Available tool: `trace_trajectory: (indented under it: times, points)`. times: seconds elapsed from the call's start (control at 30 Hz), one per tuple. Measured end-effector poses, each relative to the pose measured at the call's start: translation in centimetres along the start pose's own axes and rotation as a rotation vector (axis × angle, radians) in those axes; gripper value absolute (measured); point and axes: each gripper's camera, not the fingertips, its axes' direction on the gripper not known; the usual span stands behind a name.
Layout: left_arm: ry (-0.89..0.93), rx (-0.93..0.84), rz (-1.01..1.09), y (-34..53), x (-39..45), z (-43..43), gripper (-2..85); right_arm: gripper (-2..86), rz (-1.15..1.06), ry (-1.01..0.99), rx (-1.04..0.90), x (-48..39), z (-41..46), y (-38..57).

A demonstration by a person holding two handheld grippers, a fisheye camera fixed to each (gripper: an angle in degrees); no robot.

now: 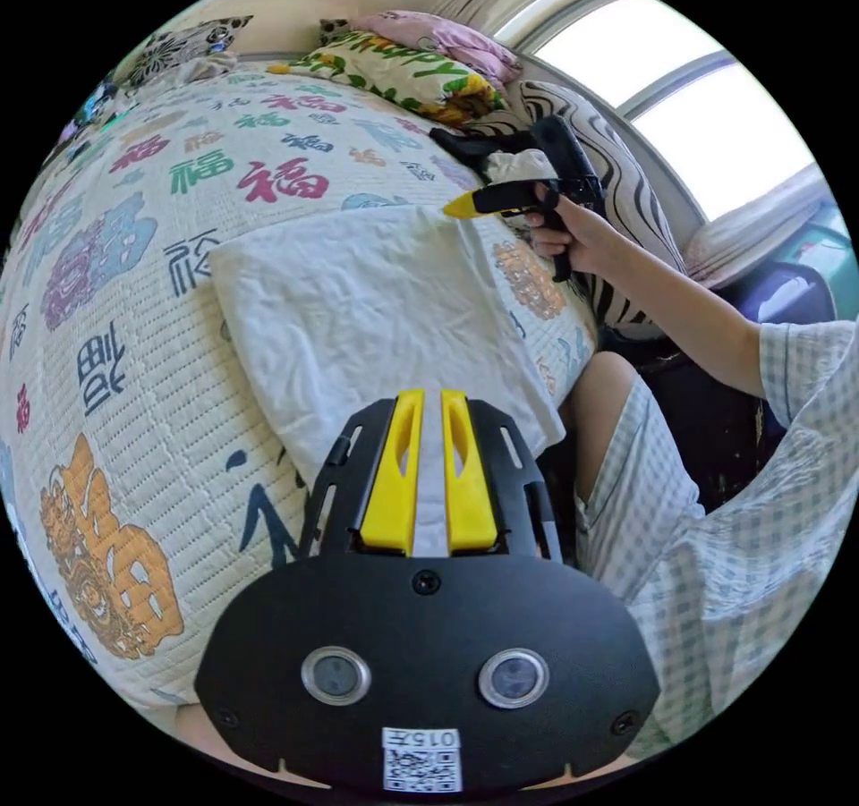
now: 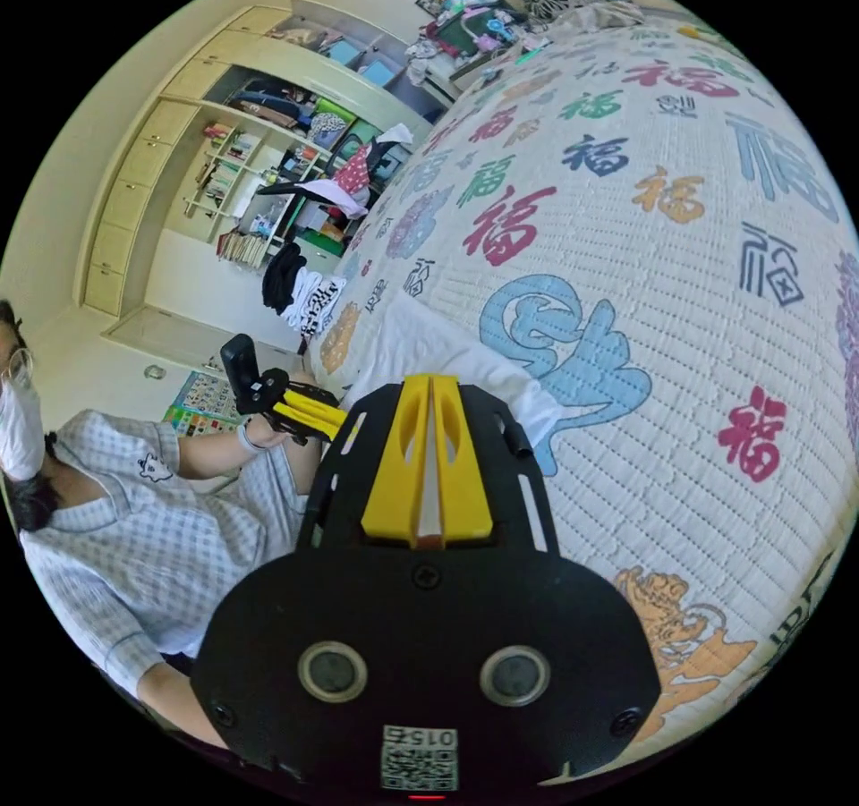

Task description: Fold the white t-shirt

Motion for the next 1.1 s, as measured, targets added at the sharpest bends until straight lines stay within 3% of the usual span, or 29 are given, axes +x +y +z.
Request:
trace_trajectory:
  times: [0.13, 0.2, 0.27, 0.33, 0.4, 0.63, 0.77, 0.83, 0.97, 1.1]
  points:
    - [0.071, -0.025, -0.096, -0.8, -4.3, -0.6, -0.6, -0.3, 0.151, 0.005, 0.016, 3.0, -0.3, 1.3]
    - [0.088, 0.005, -0.152, -0.9, -5.4, -1.8, -0.7, -0.5, 0.244, -0.018, 0.118, 4.3, -2.7, 3.2]
    - [0.089, 0.028, -0.167, -1.0, -5.8, -3.2, -0.5, -0.6, 0.242, -0.029, 0.188, 3.8, -4.8, 4.9]
    - [0.237, 0.058, -0.157, -1.3, -5.8, -4.5, -0.2, -0.6, 0.196, -0.081, 0.205, 2.2, -6.2, 6.5]
    - [0.325, 0.048, -0.143, -1.5, -5.3, -4.6, -0.1, -0.6, 0.144, -0.119, 0.088, -0.6, -5.4, 8.5]
    - [0.259, -0.072, -0.129, -3.0, -5.6, -4.2, -0.4, -0.6, 0.225, -0.028, -0.303, -1.8, 1.0, 13.6]
    - [0.256, -0.106, -0.142, -3.9, -6.9, -6.3, 0.9, 0.1, 0.358, -0.087, -0.214, -0.4, -2.2, 16.9]
    - [0.302, -0.015, -0.180, -4.7, -8.7, -9.1, 5.1, 1.0, 0.332, -0.099, -0.124, -0.2, -4.5, 17.8]
    - [0.308, 0.206, -0.248, -6.9, -12.6, -13.4, 10.5, 9.2, 0.254, -0.178, 0.235, 1.1, -10.3, 17.8]
    - [0.299, 0.293, -0.258, -11.2, -16.4, -15.1, 13.5, 13.2, 0.263, -0.167, 0.277, 4.1, -11.6, 15.4]
